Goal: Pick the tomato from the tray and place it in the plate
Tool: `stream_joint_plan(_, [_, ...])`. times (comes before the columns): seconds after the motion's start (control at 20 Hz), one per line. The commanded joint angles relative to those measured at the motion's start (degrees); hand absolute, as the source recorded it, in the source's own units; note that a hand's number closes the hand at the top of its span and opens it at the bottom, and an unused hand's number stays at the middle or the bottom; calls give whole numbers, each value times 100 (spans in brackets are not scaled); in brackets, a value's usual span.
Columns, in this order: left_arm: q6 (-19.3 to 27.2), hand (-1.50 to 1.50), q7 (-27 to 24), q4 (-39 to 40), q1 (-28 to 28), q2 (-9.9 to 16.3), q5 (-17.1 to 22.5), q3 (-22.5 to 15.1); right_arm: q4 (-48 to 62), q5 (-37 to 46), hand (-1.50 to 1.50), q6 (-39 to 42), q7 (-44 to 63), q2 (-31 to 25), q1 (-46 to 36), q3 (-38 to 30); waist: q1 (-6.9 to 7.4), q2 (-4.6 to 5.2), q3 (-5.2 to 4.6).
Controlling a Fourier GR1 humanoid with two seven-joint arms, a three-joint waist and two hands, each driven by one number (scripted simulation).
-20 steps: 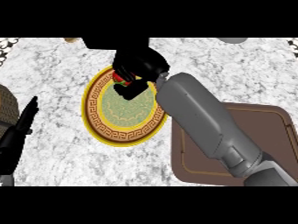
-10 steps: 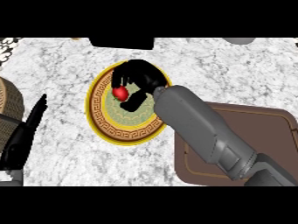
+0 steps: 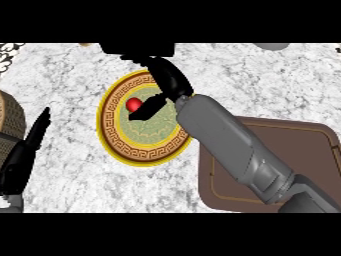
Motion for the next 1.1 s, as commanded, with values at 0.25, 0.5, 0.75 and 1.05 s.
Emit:
stream_joint_plan(0.25, [0, 0, -80, -181, 342, 78, 5, 167, 759, -964, -150, 287, -762, -226, -39, -1462, -194, -25, 4])
stream_joint_plan(0.5, [131, 0, -277, -36, 327, -114, -60, 110, 1379, -1256, -150, 1270, -1931, -917, 142, -2038, -152, 20, 4])
stream_joint_plan(0.75, [-110, 0, -215, -41, 220, -16, 89, 170, 1828, -1317, -150, 2207, -2513, -1599, -74, -2342, -141, 24, 6])
stream_joint_plan(1.05, [-96, 0, 84, -45, -78, 0, 41, 186, 2539, -1046, -150, 2676, -3229, -2006, -82, -2346, -30, 80, 12])
